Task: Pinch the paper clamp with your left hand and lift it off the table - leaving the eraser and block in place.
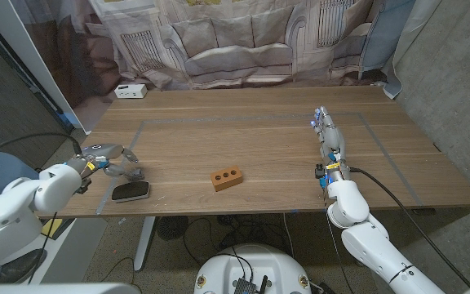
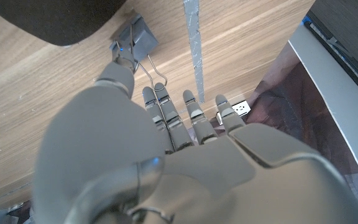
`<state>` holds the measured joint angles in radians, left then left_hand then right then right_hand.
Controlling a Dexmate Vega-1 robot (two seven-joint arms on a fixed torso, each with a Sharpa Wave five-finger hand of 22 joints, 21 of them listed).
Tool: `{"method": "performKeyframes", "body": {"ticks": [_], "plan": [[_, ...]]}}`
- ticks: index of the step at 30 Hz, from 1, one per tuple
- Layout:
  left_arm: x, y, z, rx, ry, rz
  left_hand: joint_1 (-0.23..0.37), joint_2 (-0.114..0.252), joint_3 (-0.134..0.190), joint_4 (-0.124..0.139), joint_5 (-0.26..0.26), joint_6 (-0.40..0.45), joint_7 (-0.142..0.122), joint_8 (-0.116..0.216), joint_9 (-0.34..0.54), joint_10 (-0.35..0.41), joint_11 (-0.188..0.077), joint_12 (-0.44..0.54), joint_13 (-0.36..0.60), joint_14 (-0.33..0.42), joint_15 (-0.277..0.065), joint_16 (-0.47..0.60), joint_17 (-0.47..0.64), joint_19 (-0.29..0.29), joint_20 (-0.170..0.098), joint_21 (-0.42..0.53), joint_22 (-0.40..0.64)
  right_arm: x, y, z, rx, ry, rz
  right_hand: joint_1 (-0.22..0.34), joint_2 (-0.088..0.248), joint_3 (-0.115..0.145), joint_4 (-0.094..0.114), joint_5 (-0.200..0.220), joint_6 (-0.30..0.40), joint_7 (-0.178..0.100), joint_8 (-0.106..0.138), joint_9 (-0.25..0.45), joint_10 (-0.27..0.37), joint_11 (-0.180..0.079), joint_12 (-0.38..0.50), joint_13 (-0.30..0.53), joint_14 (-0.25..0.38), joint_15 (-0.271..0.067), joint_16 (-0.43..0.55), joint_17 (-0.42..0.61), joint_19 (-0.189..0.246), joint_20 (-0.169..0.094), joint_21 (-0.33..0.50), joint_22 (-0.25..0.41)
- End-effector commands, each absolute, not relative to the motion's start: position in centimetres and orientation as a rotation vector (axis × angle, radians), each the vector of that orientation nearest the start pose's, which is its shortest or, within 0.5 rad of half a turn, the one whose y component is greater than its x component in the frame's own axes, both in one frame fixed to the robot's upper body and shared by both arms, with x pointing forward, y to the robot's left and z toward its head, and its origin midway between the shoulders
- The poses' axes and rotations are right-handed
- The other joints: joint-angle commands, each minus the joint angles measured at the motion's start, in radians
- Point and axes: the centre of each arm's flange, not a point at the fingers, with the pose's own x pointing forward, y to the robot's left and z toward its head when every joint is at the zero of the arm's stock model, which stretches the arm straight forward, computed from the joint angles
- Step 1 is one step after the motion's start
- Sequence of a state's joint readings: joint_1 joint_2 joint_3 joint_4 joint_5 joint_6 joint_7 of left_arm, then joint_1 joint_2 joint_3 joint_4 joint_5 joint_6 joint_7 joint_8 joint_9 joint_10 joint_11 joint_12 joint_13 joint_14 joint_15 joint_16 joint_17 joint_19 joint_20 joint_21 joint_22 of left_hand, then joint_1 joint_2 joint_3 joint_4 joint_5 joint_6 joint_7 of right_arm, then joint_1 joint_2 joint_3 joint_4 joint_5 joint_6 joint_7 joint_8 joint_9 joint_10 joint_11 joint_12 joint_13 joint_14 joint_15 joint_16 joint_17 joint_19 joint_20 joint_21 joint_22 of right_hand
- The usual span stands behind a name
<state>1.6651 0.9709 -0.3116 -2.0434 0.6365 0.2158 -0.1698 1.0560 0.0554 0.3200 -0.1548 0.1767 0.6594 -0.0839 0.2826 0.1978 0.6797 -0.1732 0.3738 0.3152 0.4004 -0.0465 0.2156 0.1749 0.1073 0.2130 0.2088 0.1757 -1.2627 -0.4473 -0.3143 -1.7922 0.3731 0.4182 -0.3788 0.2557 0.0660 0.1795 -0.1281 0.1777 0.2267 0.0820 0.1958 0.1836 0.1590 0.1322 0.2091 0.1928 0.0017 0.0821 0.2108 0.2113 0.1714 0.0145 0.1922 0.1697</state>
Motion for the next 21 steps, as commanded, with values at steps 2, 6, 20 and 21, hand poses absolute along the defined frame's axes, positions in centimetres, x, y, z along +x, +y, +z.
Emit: {"method": "performKeyframes", "body": {"ticks": [2, 6, 20, 21], "plan": [[46.5, 43.1, -0.4, 1.665, -0.199, 0.249, 0.01, 0.009, 0.007, -0.003, 0.003, 0.003, 0.006, 0.0, 0.006, 0.021, -0.014, 0.001, 0.024, 0.016, -0.029, 0.009, 0.002, 0.009, 0.004, 0.004, 0.005, 53.0, -23.2, -7.6, 0.142, -0.774, 0.02, 0.002, -0.002, -0.003, -0.001, -0.002, 0.007, -0.004, -0.003, 0.002, 0.007, -0.004, -0.004, 0.003, 0.003, 0.003, 0.002, 0.004, 0.001, 0.007, 0.001, 0.003], [46.5, 42.5, 0.8, 1.694, -0.189, 0.234, 0.011, 0.005, 0.004, -0.004, 0.003, -0.009, 0.006, -0.008, 0.006, 0.008, -0.015, -0.005, 0.029, 0.018, -0.03, 0.007, 0.0, 0.009, 0.005, 0.002, 0.004, 53.2, -23.2, -7.6, 0.149, -0.777, 0.023, 0.002, -0.002, -0.003, -0.001, -0.002, 0.007, -0.003, -0.003, 0.002, 0.008, -0.004, -0.004, 0.003, 0.003, 0.003, 0.002, 0.004, 0.001, 0.009, 0.0, 0.003], [45.7, 41.1, 3.7, 1.744, -0.225, 0.272, 0.007, 0.004, 0.0, 0.0, 0.003, 0.001, 0.005, -0.01, 0.007, 0.021, -0.018, -0.003, 0.04, 0.021, -0.035, 0.001, -0.002, 0.008, 0.004, -0.003, 0.004, 53.9, -23.1, -8.1, 0.17, -0.767, 0.031, 0.003, -0.002, -0.003, -0.002, -0.002, 0.007, -0.002, -0.003, 0.002, 0.007, -0.004, -0.005, 0.003, 0.003, 0.003, 0.002, 0.004, 0.0, 0.01, 0.001, 0.003], [45.6, 41.1, 3.8, 1.747, -0.228, 0.276, 0.008, 0.005, 0.0, -0.001, 0.003, 0.005, 0.006, -0.009, 0.007, 0.023, -0.017, -0.003, 0.041, 0.022, -0.037, 0.0, -0.002, 0.009, 0.004, -0.003, 0.004, 53.8, -23.1, -8.1, 0.172, -0.767, 0.031, 0.003, -0.001, -0.002, -0.002, -0.002, 0.006, -0.002, -0.003, 0.002, 0.007, -0.005, -0.005, 0.003, 0.003, 0.003, 0.001, 0.004, 0.0, 0.01, 0.001, 0.003]]}}
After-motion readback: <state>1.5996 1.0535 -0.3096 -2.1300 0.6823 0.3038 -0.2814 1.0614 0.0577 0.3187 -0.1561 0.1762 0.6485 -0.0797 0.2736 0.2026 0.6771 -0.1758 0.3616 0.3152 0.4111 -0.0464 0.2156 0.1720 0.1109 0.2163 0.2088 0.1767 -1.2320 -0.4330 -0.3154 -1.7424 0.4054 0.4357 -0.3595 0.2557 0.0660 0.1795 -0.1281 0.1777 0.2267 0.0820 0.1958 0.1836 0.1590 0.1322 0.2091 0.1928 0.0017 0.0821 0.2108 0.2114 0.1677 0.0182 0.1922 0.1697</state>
